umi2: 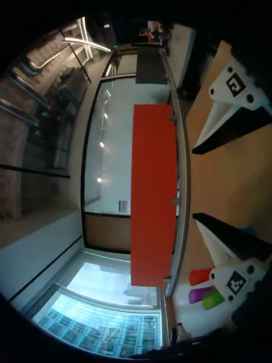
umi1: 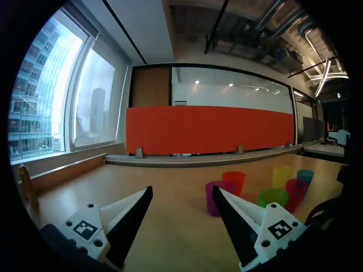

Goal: Pour water

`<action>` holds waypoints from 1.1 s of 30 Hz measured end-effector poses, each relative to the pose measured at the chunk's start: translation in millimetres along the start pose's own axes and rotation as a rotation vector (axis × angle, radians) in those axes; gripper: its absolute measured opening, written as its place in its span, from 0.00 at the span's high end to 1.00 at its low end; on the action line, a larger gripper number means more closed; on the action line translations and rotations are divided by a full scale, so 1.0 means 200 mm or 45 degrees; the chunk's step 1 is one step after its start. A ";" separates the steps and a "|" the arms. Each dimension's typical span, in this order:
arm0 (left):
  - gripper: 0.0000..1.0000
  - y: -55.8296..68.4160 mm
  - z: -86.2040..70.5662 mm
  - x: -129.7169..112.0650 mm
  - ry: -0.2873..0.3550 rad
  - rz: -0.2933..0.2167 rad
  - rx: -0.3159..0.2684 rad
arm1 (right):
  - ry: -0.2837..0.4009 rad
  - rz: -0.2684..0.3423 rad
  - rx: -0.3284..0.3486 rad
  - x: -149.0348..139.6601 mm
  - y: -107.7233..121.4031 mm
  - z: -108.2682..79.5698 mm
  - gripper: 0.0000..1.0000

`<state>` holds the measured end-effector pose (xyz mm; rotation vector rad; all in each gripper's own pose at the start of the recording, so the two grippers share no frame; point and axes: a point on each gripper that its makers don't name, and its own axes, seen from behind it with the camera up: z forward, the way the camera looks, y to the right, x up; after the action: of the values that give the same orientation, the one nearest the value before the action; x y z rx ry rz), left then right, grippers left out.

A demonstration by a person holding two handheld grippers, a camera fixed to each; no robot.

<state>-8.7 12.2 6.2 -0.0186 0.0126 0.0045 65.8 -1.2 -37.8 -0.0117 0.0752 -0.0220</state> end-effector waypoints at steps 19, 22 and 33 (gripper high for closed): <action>0.03 0.00 0.00 0.00 0.000 0.000 0.000 | -0.005 0.053 0.058 -0.18 -0.06 0.10 0.00; 0.03 0.00 0.00 0.00 0.000 0.000 0.000 | -0.010 0.054 0.045 -0.21 -0.06 0.10 0.00; 0.03 0.00 0.00 0.00 0.000 0.000 0.000 | -0.050 0.045 0.025 -0.29 -0.05 0.11 0.00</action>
<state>-9.0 12.8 5.6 -0.0184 0.0126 0.0044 8.8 -10.5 -11.6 0.0087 0.0361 0.0125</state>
